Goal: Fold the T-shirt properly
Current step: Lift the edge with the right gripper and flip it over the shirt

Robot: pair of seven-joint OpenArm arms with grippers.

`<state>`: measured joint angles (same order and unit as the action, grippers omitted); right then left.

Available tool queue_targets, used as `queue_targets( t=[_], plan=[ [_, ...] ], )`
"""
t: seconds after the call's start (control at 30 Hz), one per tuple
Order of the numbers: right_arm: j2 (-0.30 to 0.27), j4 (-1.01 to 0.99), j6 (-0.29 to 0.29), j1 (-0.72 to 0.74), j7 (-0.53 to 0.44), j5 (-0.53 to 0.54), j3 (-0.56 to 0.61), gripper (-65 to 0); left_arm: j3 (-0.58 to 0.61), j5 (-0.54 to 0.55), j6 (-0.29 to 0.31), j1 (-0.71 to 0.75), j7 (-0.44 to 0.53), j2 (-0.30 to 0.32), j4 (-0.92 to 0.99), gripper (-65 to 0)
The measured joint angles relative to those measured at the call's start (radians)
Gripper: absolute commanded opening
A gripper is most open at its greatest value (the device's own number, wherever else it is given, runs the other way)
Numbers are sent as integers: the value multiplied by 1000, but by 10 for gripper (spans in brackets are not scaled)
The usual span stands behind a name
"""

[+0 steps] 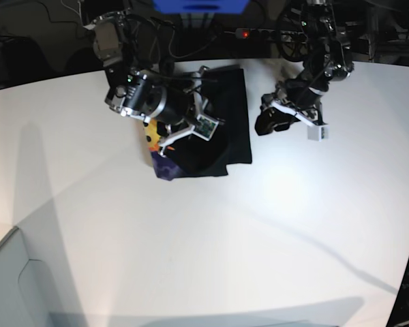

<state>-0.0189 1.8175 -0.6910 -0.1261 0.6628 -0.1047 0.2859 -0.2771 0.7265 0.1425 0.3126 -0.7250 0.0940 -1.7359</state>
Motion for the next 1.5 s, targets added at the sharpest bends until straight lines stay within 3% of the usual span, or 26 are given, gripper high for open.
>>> queue_targets(
  t=[0.23, 0.63, 0.87, 1.27, 1.5],
  plan=[
    [0, -61, 0, 14, 0, 1, 5, -648, -23, -4, 0, 25, -3, 9, 6, -328],
    [-11, -54, 0, 37, 0, -5, -61, -648, -234, 3, 4, 126, -5, 25, -5, -328],
    [-8, -93, 0, 59, -1, 1, -58, -648, -278, 3, 4, 133, -6, 26, -5, -328],
    [-19, -76, 0, 27, 3, -5, -45, -312, -277, 3, 4, 133, -5, 25, -5, -328],
    [-20, 86, 0, -29, -1, -3, -14, -269, -277, 4, 4, 131, -5, 25, -5, -328]
  ],
)
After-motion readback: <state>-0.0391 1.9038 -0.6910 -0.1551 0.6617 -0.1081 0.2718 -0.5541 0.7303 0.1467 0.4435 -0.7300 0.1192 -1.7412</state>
